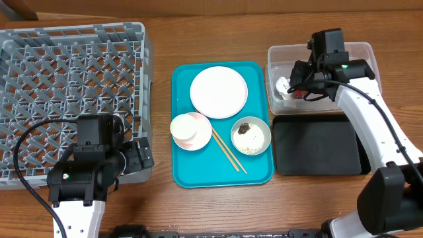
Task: Sort waste into correct bins and load items into the dishwasher
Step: 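Grasp the small bowl of rice with the right gripper, then tip the bowl over the black tray to dump the rice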
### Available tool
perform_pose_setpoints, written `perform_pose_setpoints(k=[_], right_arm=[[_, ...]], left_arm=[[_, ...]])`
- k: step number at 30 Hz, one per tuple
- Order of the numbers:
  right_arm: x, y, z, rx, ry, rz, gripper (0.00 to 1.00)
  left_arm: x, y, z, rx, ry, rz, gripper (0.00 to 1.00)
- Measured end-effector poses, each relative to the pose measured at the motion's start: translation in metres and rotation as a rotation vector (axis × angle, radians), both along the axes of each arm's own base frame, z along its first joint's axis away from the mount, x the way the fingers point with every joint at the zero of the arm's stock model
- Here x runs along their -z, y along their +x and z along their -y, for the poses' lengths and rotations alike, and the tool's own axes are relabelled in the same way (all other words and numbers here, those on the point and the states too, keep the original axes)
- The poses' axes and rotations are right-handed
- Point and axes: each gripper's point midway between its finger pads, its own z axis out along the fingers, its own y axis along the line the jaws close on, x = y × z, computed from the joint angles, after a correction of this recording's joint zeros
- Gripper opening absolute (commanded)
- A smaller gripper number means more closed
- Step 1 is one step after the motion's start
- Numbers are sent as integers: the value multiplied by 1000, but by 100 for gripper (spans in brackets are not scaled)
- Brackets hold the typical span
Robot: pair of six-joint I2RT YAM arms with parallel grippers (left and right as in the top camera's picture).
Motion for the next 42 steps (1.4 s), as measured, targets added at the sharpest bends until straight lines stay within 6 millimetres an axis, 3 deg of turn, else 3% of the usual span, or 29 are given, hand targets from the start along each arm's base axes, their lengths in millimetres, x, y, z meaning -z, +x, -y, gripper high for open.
perform_pose_setpoints(k=[6,9,12,14,16,17,21,25,29,32,34,38,42], right_arm=[[-27,-24,-13,-90,49,-2,45],[-52,-60,-36,-210,82,-20,47],[-60,-86,-69,-321,82,-30,54],[-54,-106,-114,-449,65,-10,58],[-43,-119,-134,-509,55,-18,58],[-31,-129,-156,-575,45,-9,58],[11,-149,-189,-660,11,-25,58],[61,-153,-190,-618,-39,-105,57],[94,-150,-191,-595,-60,-166,51],[114,-152,-190,-579,-71,-219,38],[126,-155,-188,-565,-80,-254,23],[129,-155,-187,-553,-86,-263,6],[117,-153,-181,-531,-119,-260,4]], left_arm=[[0,0,0,0,0,0,100],[0,0,0,0,0,1,100],[0,1,0,0,0,2,100],[0,1,0,0,0,3,100],[0,1,0,0,0,3,100],[0,1,0,0,0,4,100],[0,1,0,0,0,3,100],[0,0,0,0,0,1,100],[0,0,0,0,0,2,100],[0,0,0,0,0,1,100],[0,0,0,0,0,1,100],[0,0,0,0,0,1,100],[0,0,0,0,0,1,100]])
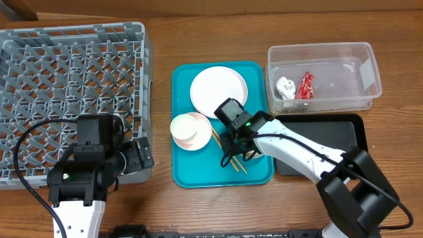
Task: Sort waste into correct bins and load items into the dishwasher
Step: 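Tip the bowl over the black tray to dump the rice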
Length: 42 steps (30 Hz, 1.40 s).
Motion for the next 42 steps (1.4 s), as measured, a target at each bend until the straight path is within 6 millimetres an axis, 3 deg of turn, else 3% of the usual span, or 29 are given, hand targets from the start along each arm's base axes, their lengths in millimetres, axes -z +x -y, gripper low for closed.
perform_pose_setpoints(k=[4,7,10,12,17,19,32,42], right_arm=[[-21,1,3,15,3,22,4],[-59,7,7,74,71,81,4],[-103,17,37,210,158,111,4],[-113,24,56,290,213,85,4],[-120,45,102,441,419,-26,4],[-117,48,132,492,545,-75,4],[-130,33,193,523,1352,-91,4],[-127,36,248,739,1504,-78,4]], left_arm=[[0,0,0,0,0,0,100],[0,0,0,0,0,0,100],[0,0,0,0,0,0,100],[0,0,0,0,0,0,100],[0,0,0,0,0,0,100],[0,0,0,0,0,1,100],[0,0,0,0,0,1,100],[0,0,0,0,0,1,100]])
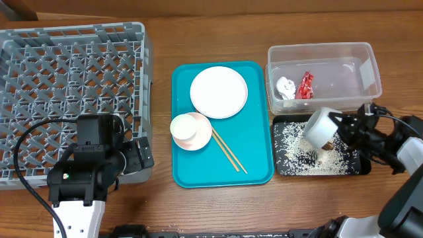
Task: Sort waste into correct bins and load items into the dishwasher
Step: 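Tip the bowl over the black tray to dump the rice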
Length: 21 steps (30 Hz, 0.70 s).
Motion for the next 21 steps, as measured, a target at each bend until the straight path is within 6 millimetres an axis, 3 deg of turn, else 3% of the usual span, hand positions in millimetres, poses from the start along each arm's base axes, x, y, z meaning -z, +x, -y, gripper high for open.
perform_pose_setpoints(k=[3,16,21], right_arm=[[-1,0,11,36,44,-49,4],[-2,0,11,38,73,-81,4],[1,1,-7,-24,7,-20,4]], left_arm=[[0,0,0,0,0,1,100],[0,0,0,0,0,2,100],[0,1,0,0,0,3,100]])
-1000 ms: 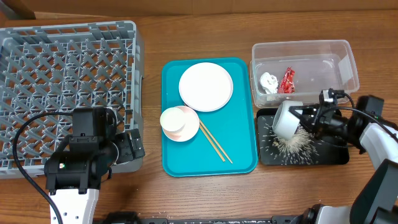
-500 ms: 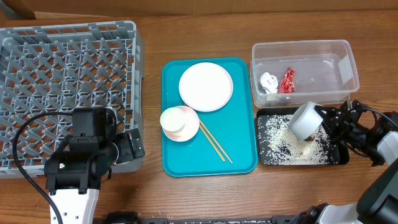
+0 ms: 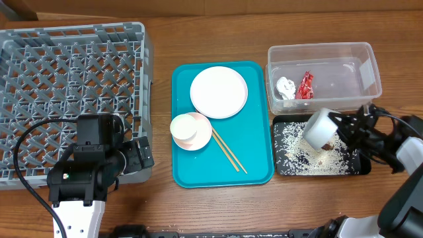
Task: Sort waste into correct bins and load items into the dishwasher
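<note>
My right gripper [image 3: 338, 127] is shut on a pale bowl [image 3: 319, 127], held tipped on its side over the black tray [image 3: 353, 165]. Rice and dark scraps [image 3: 310, 156] lie scattered on that tray. On the teal tray [image 3: 185, 173] sit a white plate [image 3: 219, 92], a pink cup on a small dish [image 3: 190, 131] and a pair of chopsticks [image 3: 229, 151]. The grey dishwasher rack [image 3: 69, 86] fills the left side. My left gripper [image 3: 135, 158] rests at the rack's near right corner; its fingers are hard to make out.
A clear plastic bin [image 3: 367, 53] at the back right holds a crumpled white tissue [image 3: 285, 87] and a red wrapper [image 3: 305, 84]. Bare wooden tabletop [image 3: 218, 208] runs along the front edge.
The bowl stays tipped over the black tray in my right gripper. The rice on the tray has spread a little and a brown scrap now lies under the bowl. Left arm unchanged.
My right gripper was first over the clear bin at the tissue and wrapper. Then it was down at the bowl of food on the teal tray. After that it held the bowl tipped over the black tray with rice spilled there, as now.
</note>
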### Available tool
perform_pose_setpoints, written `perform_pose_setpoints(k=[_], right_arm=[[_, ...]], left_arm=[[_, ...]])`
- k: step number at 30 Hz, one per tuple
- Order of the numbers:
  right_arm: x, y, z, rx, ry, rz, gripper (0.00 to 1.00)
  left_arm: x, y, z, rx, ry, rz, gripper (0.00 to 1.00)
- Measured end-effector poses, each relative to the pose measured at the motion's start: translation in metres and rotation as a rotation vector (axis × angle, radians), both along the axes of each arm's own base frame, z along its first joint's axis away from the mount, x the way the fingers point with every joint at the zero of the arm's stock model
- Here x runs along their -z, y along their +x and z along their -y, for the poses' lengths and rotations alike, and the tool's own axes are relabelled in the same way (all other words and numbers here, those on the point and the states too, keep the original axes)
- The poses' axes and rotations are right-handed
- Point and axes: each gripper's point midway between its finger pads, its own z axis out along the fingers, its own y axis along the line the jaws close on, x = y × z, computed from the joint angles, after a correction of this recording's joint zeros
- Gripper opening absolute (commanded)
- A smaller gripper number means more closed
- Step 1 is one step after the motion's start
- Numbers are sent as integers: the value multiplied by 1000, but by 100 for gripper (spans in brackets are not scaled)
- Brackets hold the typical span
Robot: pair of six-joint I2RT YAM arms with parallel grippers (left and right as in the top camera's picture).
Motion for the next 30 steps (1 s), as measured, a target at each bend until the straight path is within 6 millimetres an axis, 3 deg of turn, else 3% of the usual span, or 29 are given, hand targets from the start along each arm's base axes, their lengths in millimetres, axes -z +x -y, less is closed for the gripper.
perform_pose_setpoints(k=[5,10,14,19,22,27,30], right_arm=[[-2,-1,-28,-95,-46,100,4],[26,-3,-26,-86,-127,-69,4],[7,-5,-35,-119,-86,74,4],[3,-6,-39,-129,-82,113,4],[-2,-8,-50,-169,-101,102,4],[-22,-6,-71,-272,-347,78,4],[-44,2,-81,-320,-557,154,4]], left_arm=[[0,0,0,0,0,-1,100],[0,0,0,0,0,-1,100],[0,0,0,0,0,-1,100],[0,0,0,0,0,-1,100],[0,0,0,0,0,0,100],[0,0,0,0,0,0,100],[0,0,0,0,0,0,100]])
